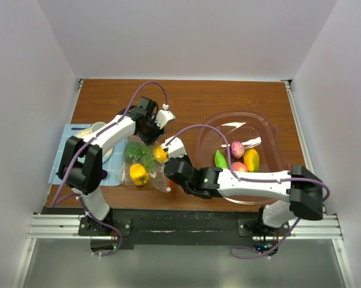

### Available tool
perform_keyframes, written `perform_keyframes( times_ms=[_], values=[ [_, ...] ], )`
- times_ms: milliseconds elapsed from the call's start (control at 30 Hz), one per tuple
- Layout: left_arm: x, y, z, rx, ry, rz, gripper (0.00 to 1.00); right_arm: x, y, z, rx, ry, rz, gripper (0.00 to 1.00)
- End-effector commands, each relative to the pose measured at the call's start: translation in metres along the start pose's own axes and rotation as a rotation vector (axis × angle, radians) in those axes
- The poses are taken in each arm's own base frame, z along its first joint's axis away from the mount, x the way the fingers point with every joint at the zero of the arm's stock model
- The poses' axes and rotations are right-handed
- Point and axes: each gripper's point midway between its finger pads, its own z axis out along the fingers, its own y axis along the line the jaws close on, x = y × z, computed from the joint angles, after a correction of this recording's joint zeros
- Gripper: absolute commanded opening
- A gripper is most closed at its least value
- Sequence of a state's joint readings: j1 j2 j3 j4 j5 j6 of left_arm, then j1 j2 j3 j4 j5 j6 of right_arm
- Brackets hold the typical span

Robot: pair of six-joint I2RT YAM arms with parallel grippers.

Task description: Open the zip-top bag and remove the fake food

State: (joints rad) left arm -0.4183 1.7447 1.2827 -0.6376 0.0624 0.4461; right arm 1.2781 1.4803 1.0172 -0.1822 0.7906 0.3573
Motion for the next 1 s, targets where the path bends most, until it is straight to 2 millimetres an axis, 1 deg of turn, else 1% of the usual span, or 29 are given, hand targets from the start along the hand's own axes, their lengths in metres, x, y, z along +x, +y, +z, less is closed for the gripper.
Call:
perform_keyframes(
  times_ms=[0,33,100,133,167,200,267,300,433,500,567,600,667,800,833,867,900,933,967],
  values=[
    [-0.004,-0.005,0.006,-0.008,-0.013,0.012,0.58,-0.011,0.016,0.015,0.006,-0.015,-0.008,0.0],
    [-0.002,-0.005,0.006,-0.008,-0.01,0.013,0.58,-0.004,0.018,0.021,0.015,0.0,-0.022,0.0],
    [0.005,-0.008,0.006,-0.005,-0.001,0.02,0.58,0.0,0.02,0.025,0.009,0.005,-0.019,0.0],
    [0.006,-0.008,0.007,-0.01,-0.004,0.025,0.58,0.002,0.02,0.027,0.007,0.005,-0.014,0.0],
    [0.01,-0.009,0.007,-0.013,0.001,0.034,0.58,0.007,0.017,0.028,0.01,0.013,-0.015,0.0],
    [0.015,-0.011,0.008,-0.009,0.013,0.035,0.58,0.006,0.018,0.029,0.0,0.006,-0.002,0.0],
    [0.02,-0.013,0.01,-0.004,0.026,0.044,0.57,0.01,0.013,0.029,-0.001,0.005,0.01,0.0],
    [0.023,-0.014,0.012,-0.003,0.032,0.043,0.57,0.01,0.014,0.029,-0.014,0.003,0.017,0.0],
    [0.026,-0.018,0.012,0.015,0.037,0.046,0.57,0.017,0.015,0.035,-0.03,0.01,0.024,0.0],
    [0.024,-0.019,0.011,0.025,0.032,0.044,0.56,0.023,0.019,0.04,-0.039,0.019,0.021,0.0],
    [0.024,-0.022,0.01,0.04,0.031,0.04,0.56,0.022,0.027,0.044,-0.067,0.006,0.042,0.0],
    [0.024,-0.023,0.009,0.044,0.03,0.038,0.56,0.027,0.029,0.049,-0.069,0.014,0.04,0.0],
    [0.025,-0.025,0.008,0.052,0.033,0.038,0.56,0.031,0.034,0.054,-0.094,0.012,0.054,0.0],
    [0.027,-0.027,0.004,0.06,0.034,0.037,0.56,0.043,0.045,0.063,-0.128,0.031,0.066,0.0],
    [0.028,-0.029,0.004,0.065,0.038,0.034,0.55,0.05,0.046,0.067,-0.128,0.044,0.065,0.0],
    [0.026,-0.03,0.002,0.074,0.03,0.032,0.55,0.052,0.051,0.069,-0.144,0.043,0.071,0.0],
    [0.026,-0.032,0.001,0.083,0.03,0.028,0.55,0.054,0.054,0.071,-0.152,0.048,0.074,0.02],
    [0.027,-0.034,0.0,0.09,0.033,0.023,0.55,0.061,0.056,0.074,-0.157,0.061,0.069,0.19],
    [0.028,-0.036,0.0,0.102,0.033,0.018,0.54,0.059,0.059,0.076,-0.167,0.056,0.076,0.27]
  ],
)
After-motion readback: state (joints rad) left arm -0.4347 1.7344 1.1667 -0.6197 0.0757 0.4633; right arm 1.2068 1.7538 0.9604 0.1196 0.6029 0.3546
